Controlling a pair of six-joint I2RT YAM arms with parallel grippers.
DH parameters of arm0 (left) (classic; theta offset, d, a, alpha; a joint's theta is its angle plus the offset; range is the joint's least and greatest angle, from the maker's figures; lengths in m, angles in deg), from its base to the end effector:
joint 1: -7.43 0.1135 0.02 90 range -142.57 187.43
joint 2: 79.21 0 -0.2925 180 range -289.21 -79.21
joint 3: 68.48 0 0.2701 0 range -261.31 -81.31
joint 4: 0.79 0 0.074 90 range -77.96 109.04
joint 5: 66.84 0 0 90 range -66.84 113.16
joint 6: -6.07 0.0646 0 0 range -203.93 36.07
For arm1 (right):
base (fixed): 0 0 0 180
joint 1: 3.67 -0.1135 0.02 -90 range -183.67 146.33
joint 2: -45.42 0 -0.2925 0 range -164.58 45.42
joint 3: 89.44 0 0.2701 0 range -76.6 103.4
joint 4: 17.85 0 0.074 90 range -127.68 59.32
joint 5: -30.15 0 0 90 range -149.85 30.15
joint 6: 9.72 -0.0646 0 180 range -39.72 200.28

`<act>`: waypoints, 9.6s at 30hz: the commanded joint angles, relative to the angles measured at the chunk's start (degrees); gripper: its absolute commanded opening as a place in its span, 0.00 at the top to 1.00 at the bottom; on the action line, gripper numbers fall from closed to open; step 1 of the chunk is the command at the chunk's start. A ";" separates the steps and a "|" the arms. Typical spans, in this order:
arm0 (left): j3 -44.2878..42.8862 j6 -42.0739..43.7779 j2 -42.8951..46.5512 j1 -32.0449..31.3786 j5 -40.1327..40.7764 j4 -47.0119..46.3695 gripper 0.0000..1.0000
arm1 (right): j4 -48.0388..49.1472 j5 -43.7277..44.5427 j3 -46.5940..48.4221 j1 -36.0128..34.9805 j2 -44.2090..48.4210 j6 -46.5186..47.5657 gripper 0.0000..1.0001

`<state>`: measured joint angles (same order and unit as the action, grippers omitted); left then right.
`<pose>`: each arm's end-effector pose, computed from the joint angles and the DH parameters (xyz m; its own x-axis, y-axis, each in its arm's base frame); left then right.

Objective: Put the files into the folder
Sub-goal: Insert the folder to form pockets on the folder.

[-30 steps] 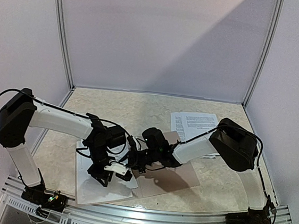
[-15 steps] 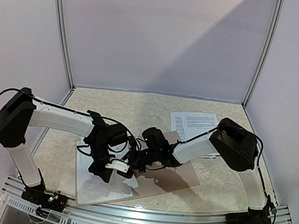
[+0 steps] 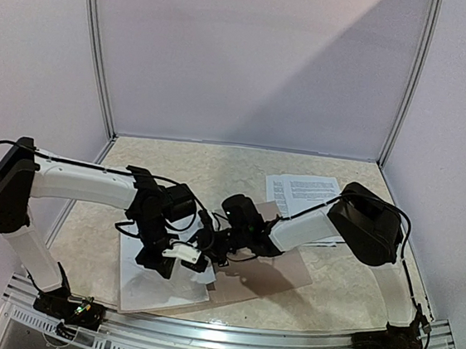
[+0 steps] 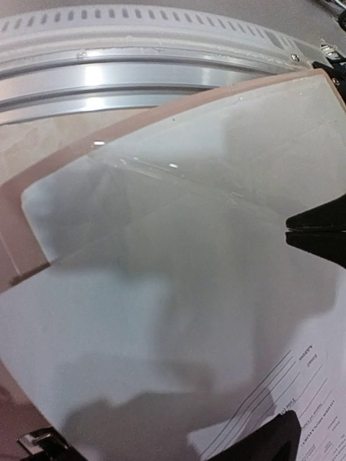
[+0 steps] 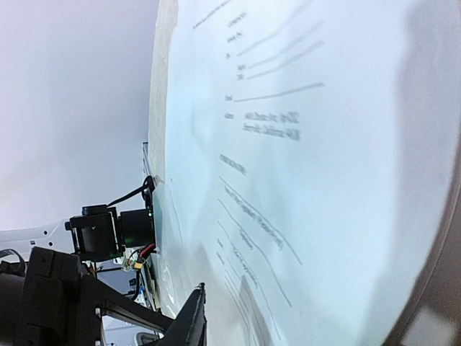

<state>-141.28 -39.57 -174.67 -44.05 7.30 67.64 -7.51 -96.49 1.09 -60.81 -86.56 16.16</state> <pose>0.1696 -0.2414 0.1645 0.0787 0.9810 -0.1774 0.9711 -0.1157 -0.2087 0.2529 0.4626 0.0871 -0.9782 -0.1839 -0.0963 -0.1630 0.3932 0.9049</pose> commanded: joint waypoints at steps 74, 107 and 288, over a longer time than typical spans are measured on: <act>0.71 0.47 2.73 -0.46 -1.63 -2.15 1.00 | -7.58 -0.78 1.61 -2.96 3.19 12.07 1.00; 1.48 -0.15 2.05 -0.20 -0.21 -5.43 1.00 | -0.13 -2.70 -0.25 -5.06 0.72 6.26 1.00; -12.82 6.04 -8.42 14.24 -10.69 4.12 0.24 | -37.21 0.17 7.31 5.70 6.42 24.03 0.73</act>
<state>-153.60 -35.33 -180.55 -28.82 -2.84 72.80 -40.95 -98.35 7.12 -55.39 -81.93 41.25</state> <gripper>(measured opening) 0.761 0.204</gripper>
